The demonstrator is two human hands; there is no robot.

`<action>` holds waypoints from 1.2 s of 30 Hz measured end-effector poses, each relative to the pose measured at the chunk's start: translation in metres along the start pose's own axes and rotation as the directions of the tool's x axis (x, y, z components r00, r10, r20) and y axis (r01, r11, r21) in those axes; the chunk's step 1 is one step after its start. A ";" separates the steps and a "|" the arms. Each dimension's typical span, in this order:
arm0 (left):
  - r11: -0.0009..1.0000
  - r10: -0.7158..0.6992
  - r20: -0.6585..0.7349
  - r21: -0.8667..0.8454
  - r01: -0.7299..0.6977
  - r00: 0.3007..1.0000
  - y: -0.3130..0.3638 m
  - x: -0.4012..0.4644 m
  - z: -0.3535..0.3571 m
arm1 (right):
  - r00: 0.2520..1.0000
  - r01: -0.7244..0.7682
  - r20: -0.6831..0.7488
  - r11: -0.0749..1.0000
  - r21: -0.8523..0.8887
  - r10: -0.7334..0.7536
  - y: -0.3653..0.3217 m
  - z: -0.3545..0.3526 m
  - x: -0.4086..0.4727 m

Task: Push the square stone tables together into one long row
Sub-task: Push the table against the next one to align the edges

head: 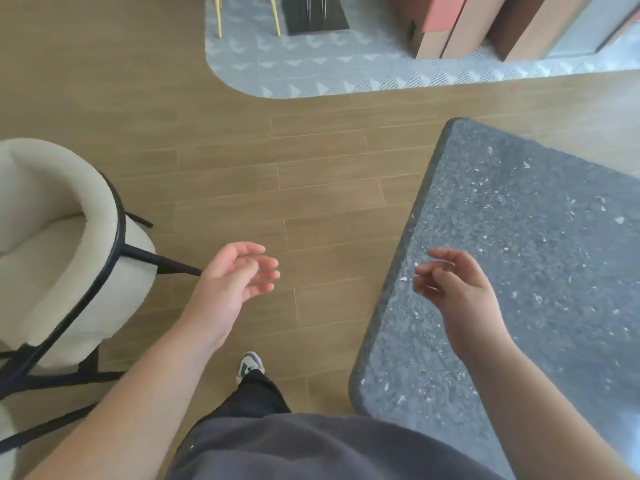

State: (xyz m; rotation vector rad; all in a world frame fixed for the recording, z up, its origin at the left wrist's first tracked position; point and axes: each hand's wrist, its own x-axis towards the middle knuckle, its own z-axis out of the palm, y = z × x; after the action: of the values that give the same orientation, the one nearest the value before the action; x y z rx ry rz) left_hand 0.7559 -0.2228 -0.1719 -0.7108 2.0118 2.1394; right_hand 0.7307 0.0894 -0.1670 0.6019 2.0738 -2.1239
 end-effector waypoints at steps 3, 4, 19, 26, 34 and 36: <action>0.998 0.013 0.047 0.063 -0.016 0.999 0.037 0.045 -0.061 | 0.999 -0.002 -0.037 0.999 0.044 0.004 -0.016 0.086 0.005; 0.997 0.023 0.061 0.071 -0.027 0.998 0.050 0.057 -0.077 | 0.999 0.004 -0.033 0.999 0.045 -0.002 -0.024 0.109 0.006; 0.996 0.062 0.330 0.039 -0.079 0.942 0.151 0.206 -0.037 | 0.975 0.118 -0.199 0.990 0.074 -0.101 -0.098 0.179 0.090; 0.982 0.097 0.389 0.109 -0.151 0.916 0.200 0.317 0.061 | 0.951 0.146 -0.291 0.979 0.139 -0.101 -0.128 0.128 0.210; 0.979 0.119 0.518 0.083 -0.189 0.847 0.280 0.435 0.224 | 0.918 0.163 -0.385 0.974 0.159 -0.091 -0.210 0.060 0.353; 0.981 0.120 0.530 0.068 -0.183 0.840 0.292 0.460 0.251 | 0.913 0.154 -0.399 0.975 0.157 -0.080 -0.226 0.050 0.381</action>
State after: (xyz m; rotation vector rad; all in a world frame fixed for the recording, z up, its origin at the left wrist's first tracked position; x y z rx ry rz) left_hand 0.1706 -0.1161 -0.0936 0.0659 1.9042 1.9798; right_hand 0.2931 0.1265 -0.0920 1.0277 2.1584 -2.4550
